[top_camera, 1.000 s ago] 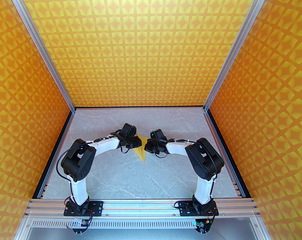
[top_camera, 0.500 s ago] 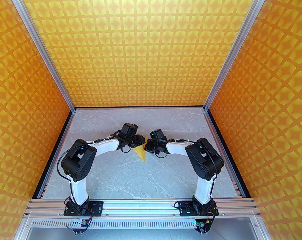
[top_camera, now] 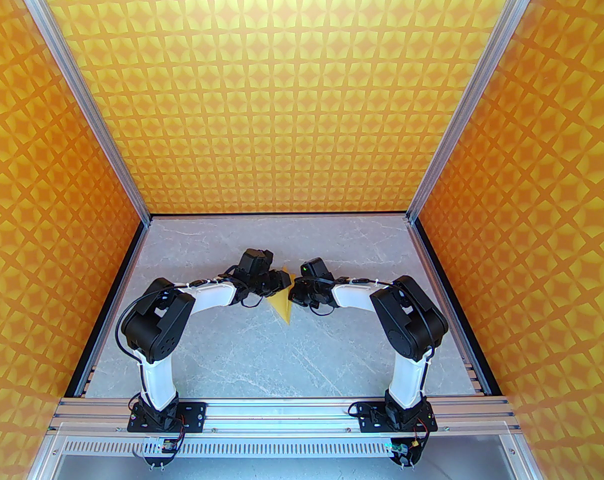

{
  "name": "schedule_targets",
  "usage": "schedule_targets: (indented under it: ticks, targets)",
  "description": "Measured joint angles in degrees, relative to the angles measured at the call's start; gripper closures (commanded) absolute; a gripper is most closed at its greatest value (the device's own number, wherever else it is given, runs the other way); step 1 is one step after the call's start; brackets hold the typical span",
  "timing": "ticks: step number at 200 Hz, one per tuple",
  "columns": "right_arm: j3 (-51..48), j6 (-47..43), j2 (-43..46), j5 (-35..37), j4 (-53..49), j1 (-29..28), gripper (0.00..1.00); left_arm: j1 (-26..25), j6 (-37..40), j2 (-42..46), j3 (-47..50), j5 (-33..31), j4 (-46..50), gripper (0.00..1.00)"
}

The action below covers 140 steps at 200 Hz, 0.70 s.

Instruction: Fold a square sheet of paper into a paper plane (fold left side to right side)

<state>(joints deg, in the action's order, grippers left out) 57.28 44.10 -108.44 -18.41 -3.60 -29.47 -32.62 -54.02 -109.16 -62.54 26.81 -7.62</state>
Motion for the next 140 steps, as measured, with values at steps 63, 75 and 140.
schedule_targets:
  ticks: [63, 75, 140]
  targets:
    - [0.0, 0.0, 0.0, 0.0, 0.0, 0.0, 1.0, 0.17, -0.22, -1.53, 0.0, 0.0, -0.33, 0.64]
    - [0.0, 0.0, 0.0, 0.0, 0.0, 0.0, 1.0, 0.33, -0.24, -1.81, 0.0, 0.02, -0.33, 0.64]
    - [0.0, 0.0, 0.0, 0.0, 0.0, 0.0, 1.0, 0.74, 0.09, -1.22, -0.02, -0.04, 1.2, 0.7]
